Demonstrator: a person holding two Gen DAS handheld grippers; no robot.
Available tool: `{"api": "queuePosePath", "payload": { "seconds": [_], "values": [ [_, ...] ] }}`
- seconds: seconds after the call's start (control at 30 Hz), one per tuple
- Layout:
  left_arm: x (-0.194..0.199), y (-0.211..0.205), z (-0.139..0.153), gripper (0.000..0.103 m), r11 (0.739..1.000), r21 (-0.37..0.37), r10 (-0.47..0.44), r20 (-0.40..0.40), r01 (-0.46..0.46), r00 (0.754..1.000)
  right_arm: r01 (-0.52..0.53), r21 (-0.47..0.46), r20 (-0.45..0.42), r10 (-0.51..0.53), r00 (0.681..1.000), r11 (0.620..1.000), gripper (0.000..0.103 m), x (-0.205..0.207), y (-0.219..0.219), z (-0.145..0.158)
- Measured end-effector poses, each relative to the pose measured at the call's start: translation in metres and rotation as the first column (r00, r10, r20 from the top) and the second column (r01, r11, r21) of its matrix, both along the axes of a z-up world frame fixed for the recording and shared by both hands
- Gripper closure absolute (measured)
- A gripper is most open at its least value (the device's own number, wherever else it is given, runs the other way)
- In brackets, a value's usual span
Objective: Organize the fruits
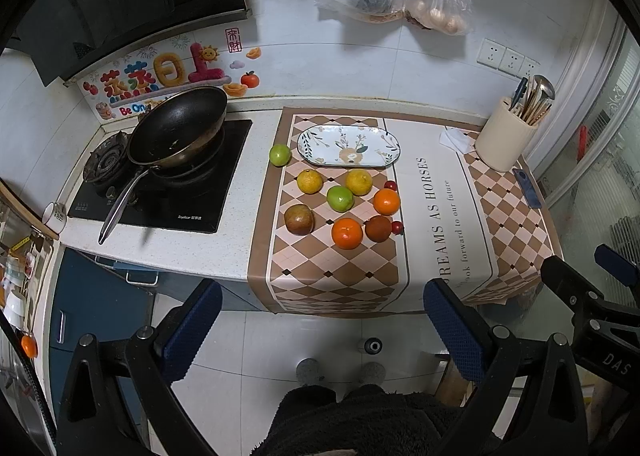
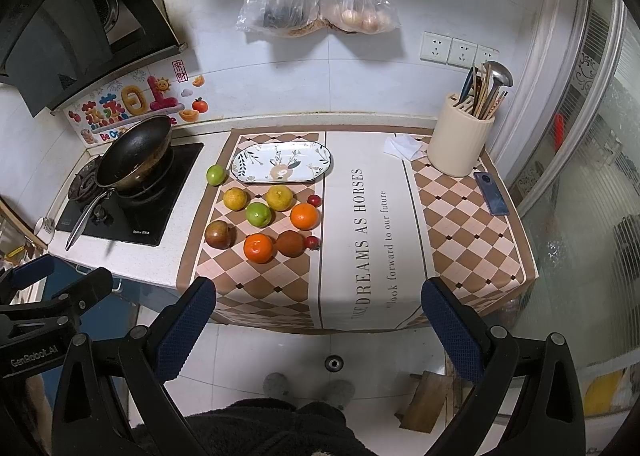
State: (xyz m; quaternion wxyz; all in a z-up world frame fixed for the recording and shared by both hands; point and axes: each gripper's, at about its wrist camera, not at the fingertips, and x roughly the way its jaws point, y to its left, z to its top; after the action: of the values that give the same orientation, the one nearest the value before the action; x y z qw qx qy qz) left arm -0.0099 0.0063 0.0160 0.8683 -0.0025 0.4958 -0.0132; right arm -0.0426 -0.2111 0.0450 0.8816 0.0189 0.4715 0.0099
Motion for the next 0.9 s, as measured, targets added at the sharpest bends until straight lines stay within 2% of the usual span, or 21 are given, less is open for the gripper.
{"api": "queuePosePath", "payload": {
  "seconds": [0.9],
  "values": [
    [-0.0024,0.0063,0.0001,0.0,1.0,-0.001,-0.004,0.005,0.004,1.0,0.007,0.017,0.004,-0.007,1.0,1.0,0.0,-0.0022,0.0001,0.0011]
  ]
}}
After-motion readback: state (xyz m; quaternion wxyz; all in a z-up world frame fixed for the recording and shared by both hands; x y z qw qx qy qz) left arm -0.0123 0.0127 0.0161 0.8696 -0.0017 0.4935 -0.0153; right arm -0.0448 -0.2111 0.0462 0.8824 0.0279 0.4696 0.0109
